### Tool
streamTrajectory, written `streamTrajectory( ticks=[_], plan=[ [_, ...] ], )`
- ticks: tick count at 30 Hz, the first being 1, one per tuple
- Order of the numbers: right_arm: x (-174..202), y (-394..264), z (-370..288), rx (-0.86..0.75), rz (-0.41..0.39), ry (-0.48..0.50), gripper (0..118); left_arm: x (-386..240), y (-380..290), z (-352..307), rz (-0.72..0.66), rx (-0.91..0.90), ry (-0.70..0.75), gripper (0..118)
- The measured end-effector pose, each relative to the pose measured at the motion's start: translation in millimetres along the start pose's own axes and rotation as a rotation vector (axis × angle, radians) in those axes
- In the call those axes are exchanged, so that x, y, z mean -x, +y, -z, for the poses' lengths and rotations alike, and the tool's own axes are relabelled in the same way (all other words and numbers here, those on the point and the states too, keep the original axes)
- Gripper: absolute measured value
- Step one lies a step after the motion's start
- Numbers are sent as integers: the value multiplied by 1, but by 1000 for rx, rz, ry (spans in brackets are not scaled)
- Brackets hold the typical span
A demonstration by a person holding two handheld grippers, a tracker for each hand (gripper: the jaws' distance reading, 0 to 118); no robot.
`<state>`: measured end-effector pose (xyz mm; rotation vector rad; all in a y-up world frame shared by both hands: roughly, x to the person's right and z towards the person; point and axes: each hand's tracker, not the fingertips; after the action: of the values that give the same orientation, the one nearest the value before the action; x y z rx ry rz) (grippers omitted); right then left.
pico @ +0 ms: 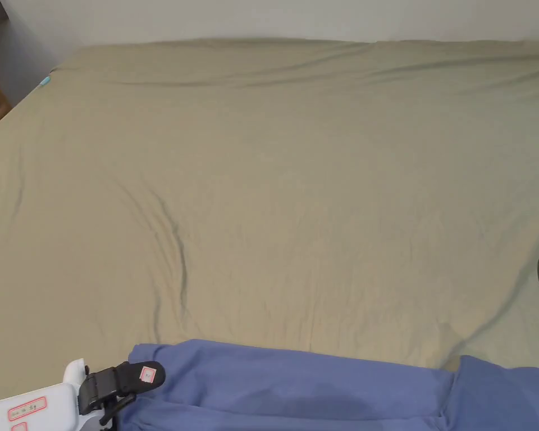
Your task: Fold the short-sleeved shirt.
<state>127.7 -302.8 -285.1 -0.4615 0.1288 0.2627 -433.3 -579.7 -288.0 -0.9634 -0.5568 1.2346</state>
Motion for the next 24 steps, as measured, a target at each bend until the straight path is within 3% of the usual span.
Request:
streamTrajectory(
  ticks=[1,2,3,5,6,7,10,13,20,24],
  plan=[
    [1,1,0,-2,0,2,2,-1,-1,4,1,4,-3,101],
    [3,2,0,-4,0,4,2,-2,0,7,1,5,15,68],
    [4,3,-1,-6,1,9,2,-2,-1,9,1,-15,125,15],
    [6,3,-2,-11,-1,18,2,8,1,16,37,-4,396,11],
    [7,4,-3,-14,-6,22,2,4,1,11,-48,-4,113,11],
    [8,5,-4,-17,-12,23,2,-25,-11,17,-7,-17,241,11],
    [8,6,-7,-22,-18,25,2,-60,-20,25,216,5,400,11],
    [6,7,-8,-25,-15,22,2,-75,-23,30,349,4,538,11],
    [0,9,-16,-35,-20,-2,2,-91,-25,23,514,-42,651,11],
    [-5,10,-18,-33,-17,-14,2,-100,-22,13,532,-58,671,11]
  ],
)
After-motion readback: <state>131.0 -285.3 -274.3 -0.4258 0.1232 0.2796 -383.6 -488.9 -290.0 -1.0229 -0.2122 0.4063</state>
